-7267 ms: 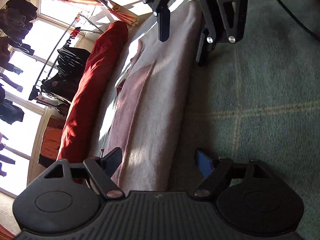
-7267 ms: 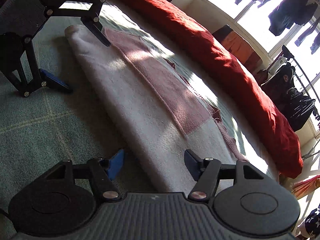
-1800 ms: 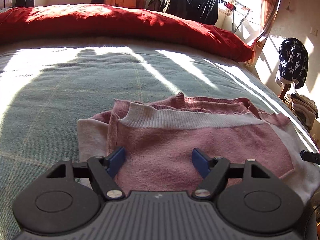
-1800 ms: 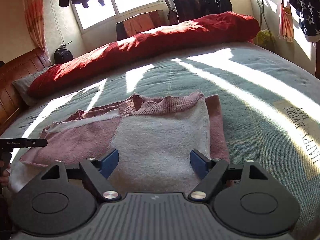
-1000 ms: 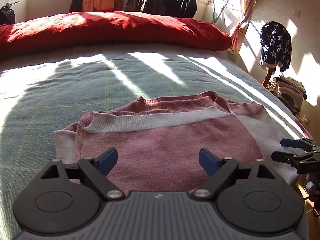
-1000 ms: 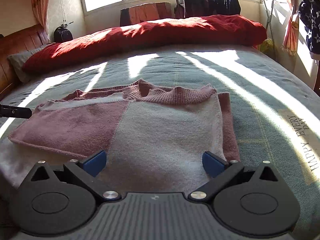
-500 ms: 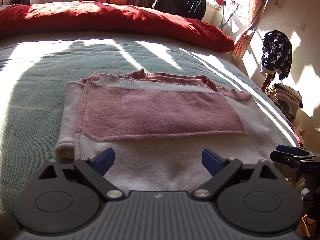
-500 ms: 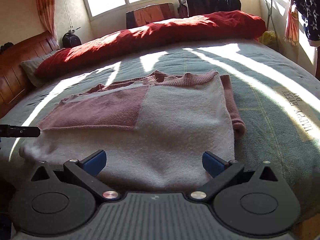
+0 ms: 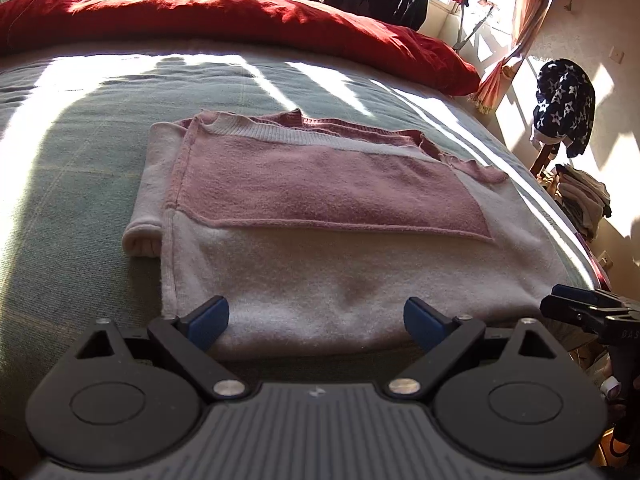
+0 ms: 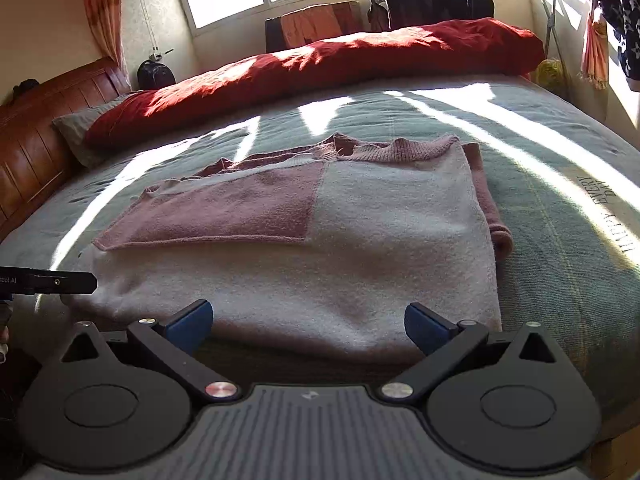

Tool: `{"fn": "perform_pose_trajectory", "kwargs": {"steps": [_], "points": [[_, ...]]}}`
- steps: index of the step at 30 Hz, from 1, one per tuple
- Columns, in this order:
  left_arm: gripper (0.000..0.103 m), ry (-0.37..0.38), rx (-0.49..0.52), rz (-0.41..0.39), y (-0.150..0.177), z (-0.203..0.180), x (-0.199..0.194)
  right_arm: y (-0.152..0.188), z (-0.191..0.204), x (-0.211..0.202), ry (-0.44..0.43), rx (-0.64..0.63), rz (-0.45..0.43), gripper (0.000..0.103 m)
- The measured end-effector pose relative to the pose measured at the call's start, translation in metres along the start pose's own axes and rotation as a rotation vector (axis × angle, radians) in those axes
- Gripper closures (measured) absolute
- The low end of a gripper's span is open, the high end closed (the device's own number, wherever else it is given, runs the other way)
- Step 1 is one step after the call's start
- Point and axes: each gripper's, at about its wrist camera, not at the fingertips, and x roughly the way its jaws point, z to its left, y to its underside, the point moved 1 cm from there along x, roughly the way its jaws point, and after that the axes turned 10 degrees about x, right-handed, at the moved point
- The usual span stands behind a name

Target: Fold clothes

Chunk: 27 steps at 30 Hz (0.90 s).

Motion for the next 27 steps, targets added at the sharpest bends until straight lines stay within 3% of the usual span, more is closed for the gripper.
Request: {"fn": "perform_pose_trajectory", "kwargs": {"steps": [8, 10, 16, 27], "points": [[0.009, -0.005, -0.024, -0.064, -0.008, 0.013, -0.016, 0.005, -0.002, 0.001, 0.019, 0.019, 0.021, 0.0], [0.009, -0.013, -0.048, -0.035, -0.006, 0.021, -0.009, 0.005, -0.002, 0.001, 0.02, 0.023, 0.021, 0.0], [0.009, -0.002, -0.059, -0.057, -0.004, 0.021, -0.016, 0.003, 0.004, 0.002, 0.027, -0.005, 0.029, 0.0], [0.009, 0.021, -0.085, -0.04, 0.005, 0.026, -0.013, -0.003, 0.052, 0.009, -0.117, -0.117, 0.03, 0.0]]}}
